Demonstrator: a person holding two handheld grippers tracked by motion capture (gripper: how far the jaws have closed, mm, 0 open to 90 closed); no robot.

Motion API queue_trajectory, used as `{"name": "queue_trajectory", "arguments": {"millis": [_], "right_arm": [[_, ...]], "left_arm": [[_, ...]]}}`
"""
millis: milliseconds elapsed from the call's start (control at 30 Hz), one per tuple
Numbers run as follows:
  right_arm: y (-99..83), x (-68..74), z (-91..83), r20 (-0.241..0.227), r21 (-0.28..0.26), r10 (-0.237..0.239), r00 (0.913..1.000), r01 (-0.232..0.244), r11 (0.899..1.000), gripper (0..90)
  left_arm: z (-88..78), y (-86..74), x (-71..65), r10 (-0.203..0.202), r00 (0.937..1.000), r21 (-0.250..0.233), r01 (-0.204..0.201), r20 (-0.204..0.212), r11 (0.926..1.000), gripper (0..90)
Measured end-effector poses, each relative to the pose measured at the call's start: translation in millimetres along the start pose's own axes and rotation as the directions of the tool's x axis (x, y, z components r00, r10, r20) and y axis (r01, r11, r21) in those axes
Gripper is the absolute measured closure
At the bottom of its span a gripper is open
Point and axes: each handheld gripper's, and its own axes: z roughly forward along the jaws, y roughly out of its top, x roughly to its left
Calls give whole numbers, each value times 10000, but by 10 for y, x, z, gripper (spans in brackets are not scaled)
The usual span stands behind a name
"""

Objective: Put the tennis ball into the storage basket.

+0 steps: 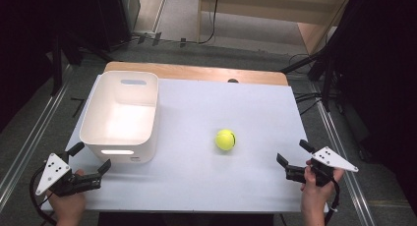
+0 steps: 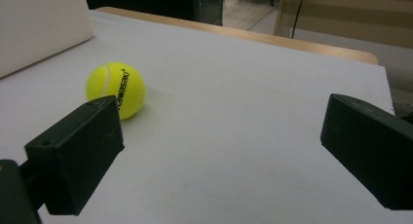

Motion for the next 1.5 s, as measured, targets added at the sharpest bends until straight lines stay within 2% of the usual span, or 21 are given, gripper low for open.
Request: {"name": "queue_trajectory", "arguments": {"millis": [433,633,667,867,1133,1367,1500], "right_arm": [[150,65,126,-551,305,-232,9982,249,9992,9],[203,93,181,-875,382,-171,9960,205,9991,9],[228,111,208,-893,368,-331,9955,365,9987,9],[289,161,268,-1144,517,-452,9924,514,9973,10],[368,183,359,-1503,935,-559,9871,705,9931,10],[421,205,409,-1480,1216,-716,9864,900,9885,10],[456,209,457,-1715,1377,-716,9826,959,9858,10]], "left_arm": [[2,0,-3,42,10000,53,-42,-16,10000,0],[4,0,-4,59,10000,52,-59,-18,10000,0],[5,0,-5,60,10000,51,-60,-19,10000,0],[8,0,-8,56,10000,38,-56,-3,10000,0],[7,1,-6,62,10000,60,-62,-4,10000,0],[10,1,-11,44,10000,52,-44,-13,10000,0],[11,1,-13,42,10000,50,-41,-18,10000,0]]}}
